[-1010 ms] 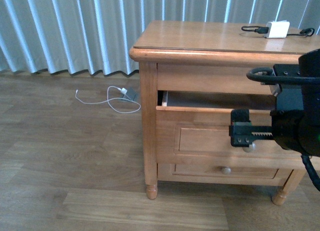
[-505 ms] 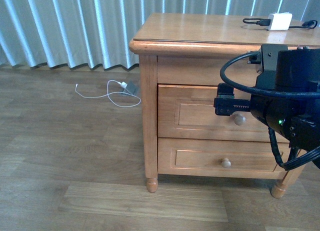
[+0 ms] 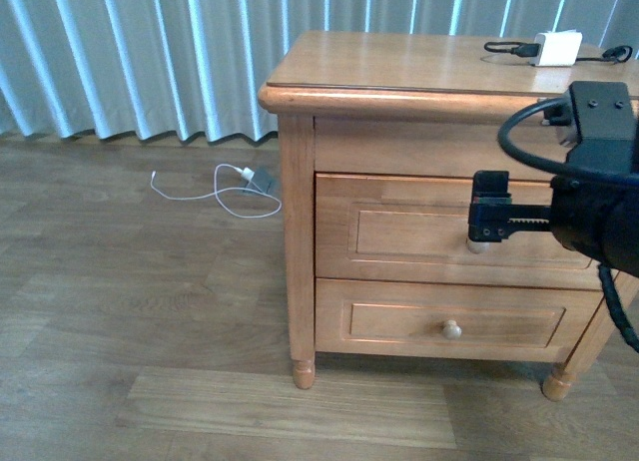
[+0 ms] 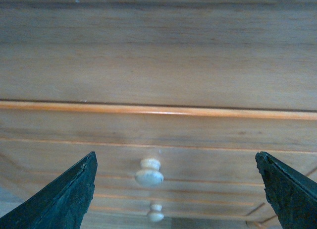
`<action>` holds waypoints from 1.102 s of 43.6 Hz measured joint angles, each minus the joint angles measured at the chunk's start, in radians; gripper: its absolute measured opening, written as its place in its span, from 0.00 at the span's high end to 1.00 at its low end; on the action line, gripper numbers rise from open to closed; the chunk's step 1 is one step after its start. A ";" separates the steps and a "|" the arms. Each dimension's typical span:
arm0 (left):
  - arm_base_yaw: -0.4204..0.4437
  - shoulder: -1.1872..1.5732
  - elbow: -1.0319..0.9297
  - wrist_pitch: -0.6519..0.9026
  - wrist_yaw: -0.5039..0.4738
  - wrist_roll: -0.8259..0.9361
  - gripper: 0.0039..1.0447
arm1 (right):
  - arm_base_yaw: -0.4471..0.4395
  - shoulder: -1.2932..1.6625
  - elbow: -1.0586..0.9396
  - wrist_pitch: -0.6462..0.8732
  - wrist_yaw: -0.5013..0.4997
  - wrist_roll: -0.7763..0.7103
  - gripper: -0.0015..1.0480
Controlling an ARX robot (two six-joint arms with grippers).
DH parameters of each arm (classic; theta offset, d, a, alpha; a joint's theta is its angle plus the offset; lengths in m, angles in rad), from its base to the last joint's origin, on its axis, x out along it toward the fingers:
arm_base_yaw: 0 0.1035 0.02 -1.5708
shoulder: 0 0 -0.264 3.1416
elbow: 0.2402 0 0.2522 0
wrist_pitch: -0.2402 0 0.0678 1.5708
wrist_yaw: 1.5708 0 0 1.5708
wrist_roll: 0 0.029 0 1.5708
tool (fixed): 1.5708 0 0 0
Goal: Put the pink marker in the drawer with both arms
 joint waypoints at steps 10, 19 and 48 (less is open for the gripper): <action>0.000 0.000 0.000 0.000 0.000 0.000 0.06 | 0.005 -0.357 -0.245 -0.188 -0.114 0.017 0.08; 0.000 0.000 0.000 0.000 0.000 0.000 0.06 | 0.000 -0.816 -0.446 -0.478 -0.167 0.060 0.08; 0.000 0.000 0.000 0.000 0.000 0.000 0.06 | -0.089 -1.584 -0.727 -0.562 -0.020 -0.031 0.42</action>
